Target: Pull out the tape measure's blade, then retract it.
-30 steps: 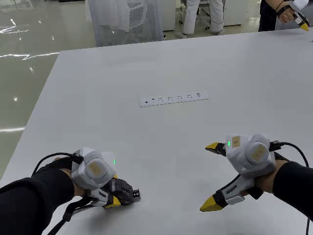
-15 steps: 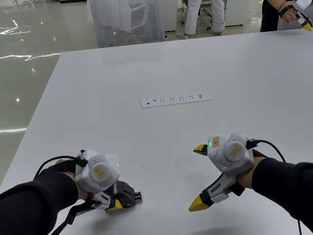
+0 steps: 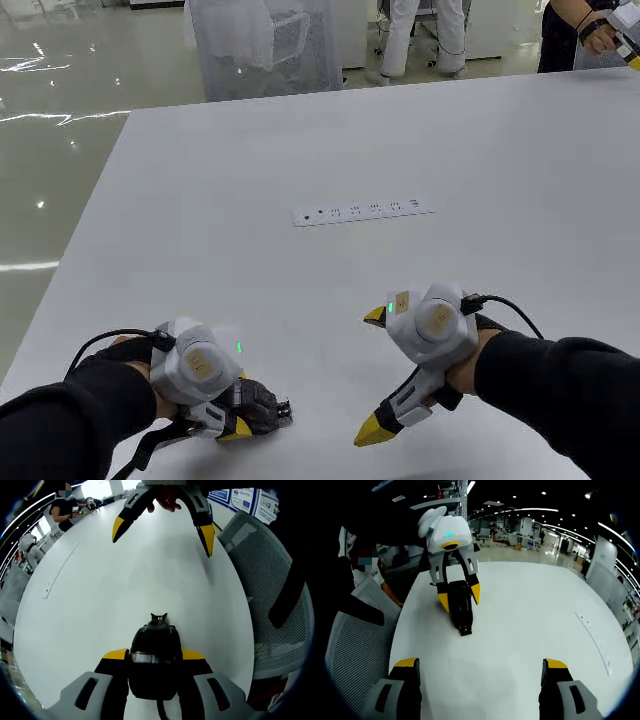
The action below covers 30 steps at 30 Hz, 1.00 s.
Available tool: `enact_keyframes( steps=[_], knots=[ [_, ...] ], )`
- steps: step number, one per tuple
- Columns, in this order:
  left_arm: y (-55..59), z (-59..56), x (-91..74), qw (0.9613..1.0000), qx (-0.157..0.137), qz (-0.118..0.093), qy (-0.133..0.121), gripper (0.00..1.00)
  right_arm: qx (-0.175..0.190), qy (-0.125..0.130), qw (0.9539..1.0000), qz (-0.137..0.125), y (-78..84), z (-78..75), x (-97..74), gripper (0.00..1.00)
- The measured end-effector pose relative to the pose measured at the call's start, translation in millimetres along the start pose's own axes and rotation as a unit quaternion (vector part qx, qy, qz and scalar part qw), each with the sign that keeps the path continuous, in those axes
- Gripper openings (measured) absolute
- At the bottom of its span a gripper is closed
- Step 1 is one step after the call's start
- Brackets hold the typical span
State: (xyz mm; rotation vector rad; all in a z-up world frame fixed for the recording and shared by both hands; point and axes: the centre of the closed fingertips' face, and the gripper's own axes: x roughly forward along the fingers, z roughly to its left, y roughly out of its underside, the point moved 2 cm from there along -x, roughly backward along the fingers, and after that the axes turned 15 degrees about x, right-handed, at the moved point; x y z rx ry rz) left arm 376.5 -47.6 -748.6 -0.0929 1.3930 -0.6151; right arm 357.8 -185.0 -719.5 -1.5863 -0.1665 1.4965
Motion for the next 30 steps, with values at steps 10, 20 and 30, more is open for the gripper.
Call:
enact_keyframes(
  steps=[10, 20, 30],
  knots=[
    [0.2, 0.0, -0.1, 1.0, -0.002, -0.006, -0.002, 0.32, -0.006, -0.005, 1.0, 0.0, -8.0, 1.7, 7.3, 0.99],
    [0.3, 0.0, 0.0, 1.0, -0.002, -0.007, -0.003, 0.32, -0.014, -0.013, 0.9996, 0.018, -15.0, 3.5, 30.5, 0.99],
    [0.7, -0.4, 0.6, 0.9999, -0.003, -0.012, -0.005, 0.32, -0.02, -0.022, 0.9993, 0.023, -18.6, 9.4, 42.9, 0.99]
  ],
)
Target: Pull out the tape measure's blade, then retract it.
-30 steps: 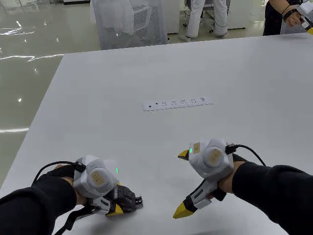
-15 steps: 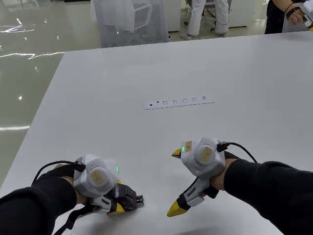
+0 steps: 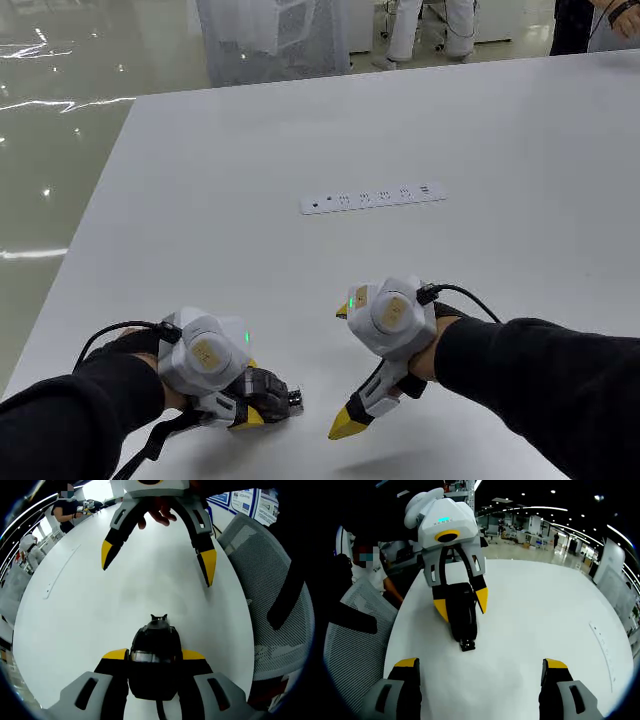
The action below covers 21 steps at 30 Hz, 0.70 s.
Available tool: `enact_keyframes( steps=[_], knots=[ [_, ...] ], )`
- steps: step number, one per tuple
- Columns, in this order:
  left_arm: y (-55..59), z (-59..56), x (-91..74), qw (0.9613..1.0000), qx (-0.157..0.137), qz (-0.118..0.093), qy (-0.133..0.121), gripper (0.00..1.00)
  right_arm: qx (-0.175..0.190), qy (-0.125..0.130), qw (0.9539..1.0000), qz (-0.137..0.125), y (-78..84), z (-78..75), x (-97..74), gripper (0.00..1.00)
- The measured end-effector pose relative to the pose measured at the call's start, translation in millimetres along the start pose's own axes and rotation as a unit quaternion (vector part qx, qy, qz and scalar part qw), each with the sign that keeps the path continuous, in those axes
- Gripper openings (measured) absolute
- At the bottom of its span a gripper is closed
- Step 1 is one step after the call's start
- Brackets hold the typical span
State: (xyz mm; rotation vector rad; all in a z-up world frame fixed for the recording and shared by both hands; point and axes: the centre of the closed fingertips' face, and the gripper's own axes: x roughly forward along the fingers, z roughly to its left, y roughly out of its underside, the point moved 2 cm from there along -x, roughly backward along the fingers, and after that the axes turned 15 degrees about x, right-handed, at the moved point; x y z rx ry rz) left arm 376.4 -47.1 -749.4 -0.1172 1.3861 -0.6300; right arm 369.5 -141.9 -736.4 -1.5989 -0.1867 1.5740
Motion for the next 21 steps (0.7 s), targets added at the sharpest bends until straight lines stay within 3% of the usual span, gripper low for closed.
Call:
enact_keyframes(
  steps=[18, 19, 20, 21],
  knots=[
    [-0.8, -0.9, 0.5, 1.0, -0.002, -0.008, -0.001, 0.32, -0.006, -0.009, 0.9999, 0.003, -4.8, 6.6, 22.0, 0.99],
    [-0.7, -0.9, 0.5, 1.0, -0.003, -0.008, -0.001, 0.32, -0.008, -0.011, 0.9999, 0.004, -5.1, 7.5, 22.5, 0.96],
    [-0.6, -0.9, 0.5, 1.0, -0.003, -0.008, -0.001, 0.32, -0.012, -0.012, 0.9999, 0.003, -5.6, 8.5, 23.1, 0.84],
    [-0.5, -0.9, 0.4, 1.0, -0.003, -0.009, -0.002, 0.32, -0.018, 0.004, 0.9998, -0.006, -7.9, 5.0, 26.1, 0.75]
  ],
)
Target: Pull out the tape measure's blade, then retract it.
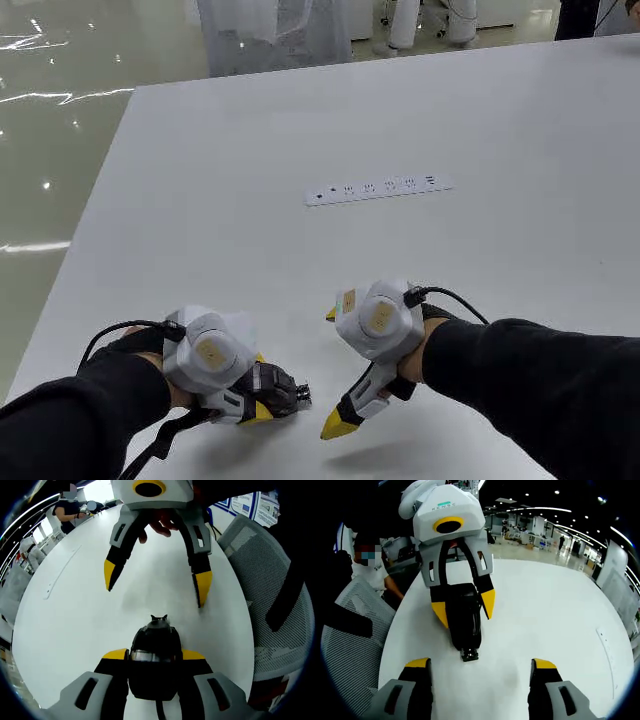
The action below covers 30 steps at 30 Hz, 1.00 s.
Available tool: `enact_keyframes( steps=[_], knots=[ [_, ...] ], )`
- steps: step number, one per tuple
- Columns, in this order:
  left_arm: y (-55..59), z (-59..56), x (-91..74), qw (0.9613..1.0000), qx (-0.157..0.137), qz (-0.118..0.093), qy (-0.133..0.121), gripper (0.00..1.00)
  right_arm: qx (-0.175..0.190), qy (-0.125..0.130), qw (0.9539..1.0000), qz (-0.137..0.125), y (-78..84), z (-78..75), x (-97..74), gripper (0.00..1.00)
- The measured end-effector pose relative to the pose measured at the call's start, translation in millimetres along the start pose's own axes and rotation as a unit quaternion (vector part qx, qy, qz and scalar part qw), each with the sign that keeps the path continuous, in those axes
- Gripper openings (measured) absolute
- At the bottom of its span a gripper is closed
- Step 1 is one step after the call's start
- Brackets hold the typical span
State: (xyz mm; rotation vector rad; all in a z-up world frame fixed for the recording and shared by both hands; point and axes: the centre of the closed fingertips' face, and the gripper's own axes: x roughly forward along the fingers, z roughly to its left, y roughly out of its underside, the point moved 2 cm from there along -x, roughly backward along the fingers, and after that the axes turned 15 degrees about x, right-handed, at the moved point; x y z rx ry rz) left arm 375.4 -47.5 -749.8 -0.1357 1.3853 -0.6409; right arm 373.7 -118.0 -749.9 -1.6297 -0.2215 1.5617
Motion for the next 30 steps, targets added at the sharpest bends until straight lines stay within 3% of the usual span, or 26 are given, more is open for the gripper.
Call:
enact_keyframes(
  steps=[1, 3, 6, 12, 22, 30],
  knots=[
    [0.0, 0.1, 0.0, 1.0, 0.0, -0.001, 0.0, 0.32, -0.014, 0.012, 0.9998, -0.001, -1.0, -3.5, 1.2, 0.71],
    [-0.1, 0.3, -0.1, 1.0, -0.001, -0.002, 0.0, 0.32, -0.005, -0.006, 1.0, 0.001, -0.6, 1.0, 3.8, 0.73],
    [-0.1, 0.5, 0.1, 1.0, -0.001, -0.004, 0.001, 0.32, -0.017, -0.006, 0.9998, 0.0, -2.3, -0.1, 5.3, 0.65],
    [-0.5, 0.8, 0.1, 1.0, -0.003, -0.007, 0.002, 0.33, -0.019, -0.012, 0.9998, 0.003, -1.4, -0.1, 10.8, 0.62],
    [-0.9, 1.3, 0.5, 0.9999, -0.004, -0.01, 0.002, 0.33, -0.046, -0.019, 0.9987, 0.013, 2.0, 5.7, 19.7, 0.43],
    [-0.9, 1.4, 0.5, 0.9999, -0.005, -0.011, 0.001, 0.33, -0.057, -0.028, 0.9978, 0.019, 2.1, 8.9, 26.8, 0.34]
  ],
)
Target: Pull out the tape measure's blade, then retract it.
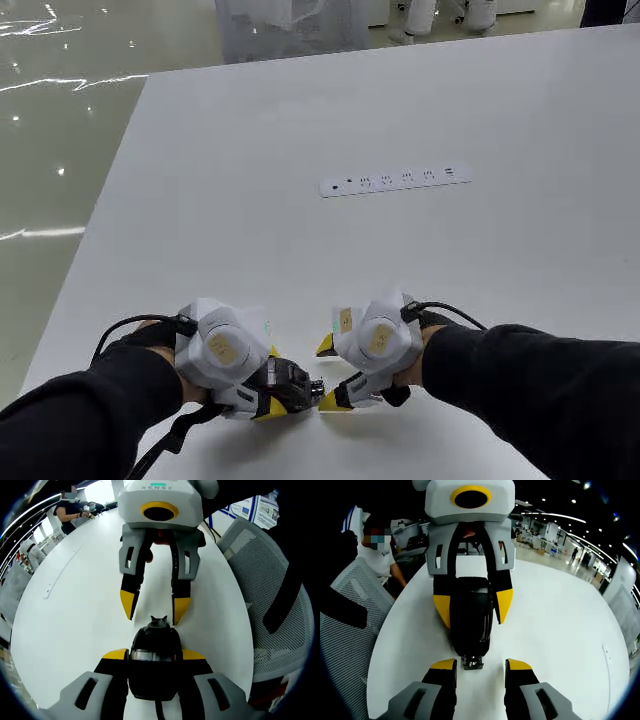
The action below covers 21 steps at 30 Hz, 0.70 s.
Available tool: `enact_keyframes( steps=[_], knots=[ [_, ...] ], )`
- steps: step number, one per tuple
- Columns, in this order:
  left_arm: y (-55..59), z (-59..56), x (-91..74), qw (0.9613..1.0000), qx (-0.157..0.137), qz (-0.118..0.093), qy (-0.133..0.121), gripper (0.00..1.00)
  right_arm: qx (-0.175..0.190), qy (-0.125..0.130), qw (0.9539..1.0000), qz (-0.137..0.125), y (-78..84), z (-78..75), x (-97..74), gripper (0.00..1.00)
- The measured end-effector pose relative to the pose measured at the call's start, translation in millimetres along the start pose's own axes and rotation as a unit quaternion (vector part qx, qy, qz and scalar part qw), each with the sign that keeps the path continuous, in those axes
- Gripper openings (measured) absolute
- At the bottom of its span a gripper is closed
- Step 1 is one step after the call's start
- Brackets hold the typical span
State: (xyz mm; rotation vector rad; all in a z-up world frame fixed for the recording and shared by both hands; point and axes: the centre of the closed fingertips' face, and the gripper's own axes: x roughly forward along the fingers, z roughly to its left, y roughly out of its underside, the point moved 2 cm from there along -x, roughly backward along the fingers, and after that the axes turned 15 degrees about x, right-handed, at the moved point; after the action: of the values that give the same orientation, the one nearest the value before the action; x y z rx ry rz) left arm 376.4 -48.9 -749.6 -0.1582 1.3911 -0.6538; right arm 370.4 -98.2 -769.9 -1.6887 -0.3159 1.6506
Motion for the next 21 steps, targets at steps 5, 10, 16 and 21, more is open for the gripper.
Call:
enact_keyframes(
  steps=[5, 10, 16, 21],
  knots=[
    [0.1, 0.1, 0.1, 1.0, 0.0, -0.001, 0.0, 0.33, -0.005, -0.015, 0.9999, 0.008, -0.1, 5.2, 4.3, 0.27],
    [0.2, -0.1, 0.1, 1.0, 0.0, -0.002, -0.001, 0.33, -0.011, -0.015, 0.9997, 0.018, 3.2, 4.5, 6.5, 0.18],
    [0.3, 0.0, -0.2, 1.0, -0.001, -0.002, -0.003, 0.33, -0.015, -0.026, 0.9993, 0.024, 3.4, 7.7, 8.7, 0.12],
    [0.1, -0.2, -0.4, 1.0, -0.002, -0.003, -0.004, 0.33, -0.011, -0.029, 0.9991, 0.029, 0.8, 8.2, 10.5, 0.11]
  ],
)
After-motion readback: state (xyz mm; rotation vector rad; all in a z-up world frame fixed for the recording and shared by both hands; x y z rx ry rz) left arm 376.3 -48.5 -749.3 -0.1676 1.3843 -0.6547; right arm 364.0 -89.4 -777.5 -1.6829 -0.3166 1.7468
